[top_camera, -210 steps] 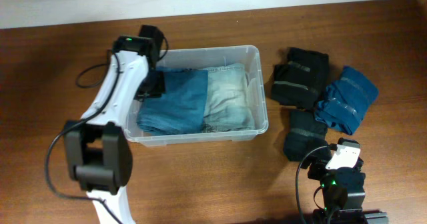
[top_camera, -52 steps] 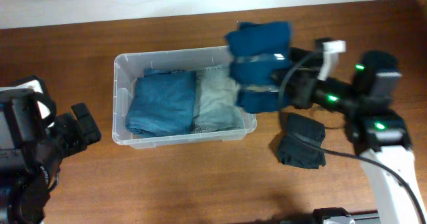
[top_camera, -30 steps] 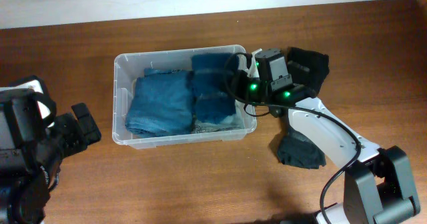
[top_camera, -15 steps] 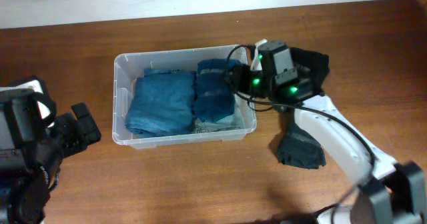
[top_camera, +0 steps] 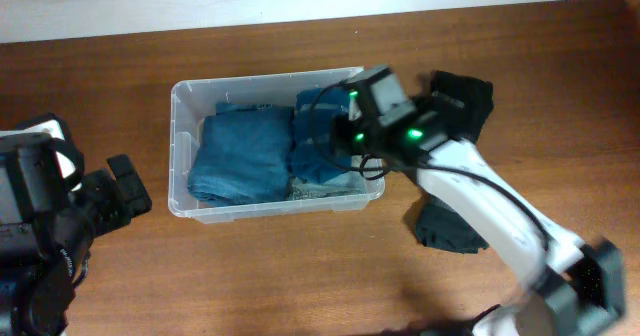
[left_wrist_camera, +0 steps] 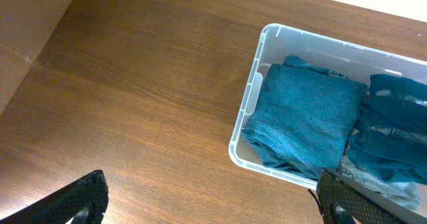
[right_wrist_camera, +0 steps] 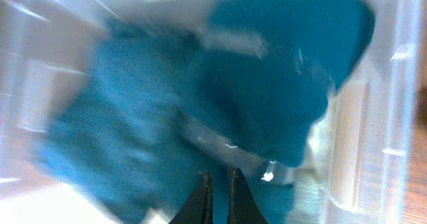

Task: Pack container
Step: 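Release the teal garment and lift the right gripper out, then grasp the black taped garment with the right gripper and lift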

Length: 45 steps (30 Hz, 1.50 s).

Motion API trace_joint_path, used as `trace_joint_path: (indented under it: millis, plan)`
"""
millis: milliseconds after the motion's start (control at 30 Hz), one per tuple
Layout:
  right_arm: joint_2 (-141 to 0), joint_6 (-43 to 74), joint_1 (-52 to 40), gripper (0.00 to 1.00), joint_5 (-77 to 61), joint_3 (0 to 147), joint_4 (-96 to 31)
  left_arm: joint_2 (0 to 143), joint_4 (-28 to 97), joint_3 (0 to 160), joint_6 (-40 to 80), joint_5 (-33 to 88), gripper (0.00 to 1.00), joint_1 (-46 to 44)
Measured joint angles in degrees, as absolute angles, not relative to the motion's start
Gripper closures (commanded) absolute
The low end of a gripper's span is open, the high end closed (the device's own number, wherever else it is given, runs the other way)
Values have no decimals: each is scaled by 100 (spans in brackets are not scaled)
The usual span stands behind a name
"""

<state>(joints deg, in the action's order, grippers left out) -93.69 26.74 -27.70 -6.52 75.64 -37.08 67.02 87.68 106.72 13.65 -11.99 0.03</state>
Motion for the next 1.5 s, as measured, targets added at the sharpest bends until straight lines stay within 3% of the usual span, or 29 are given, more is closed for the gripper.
trace_joint_path:
  millis: [233, 400, 533, 700, 933, 1167, 1500]
  plan:
    - [-10309, 2449, -2751, 93, -386, 7559, -3986, 6702, 8768, 10672, 1365, -1199, 0, 3]
    - [-10267, 2270, -2746, 59, -338, 7703, -4276, 6702, 8766, 10672, 1365, -1199, 0, 3]
    - [-9876, 2110, -2727, 26, -279, 8036, -4947, 6702, 8766, 10672, 1365, -1199, 0, 3]
    - [-8689, 2058, -2403, 7, -281, 8510, -5231, 6702, 8768, 10672, 1365, -1199, 0, 3]
    - [-7717, 2049, -449, 2, -674, 8691, -5559, 6702, 8768, 10672, 1363, -1199, 0, 3]
    - [-8820, 1826, 1647, 2, -1802, 8628, -5572, 6702, 8768, 10672, 1365, -1197, 0, 3]
    - [-10927, 1354, 2182, 3, -2641, 8591, -5275, 6702, 8768, 10672, 1365, -1199, 0, 3]
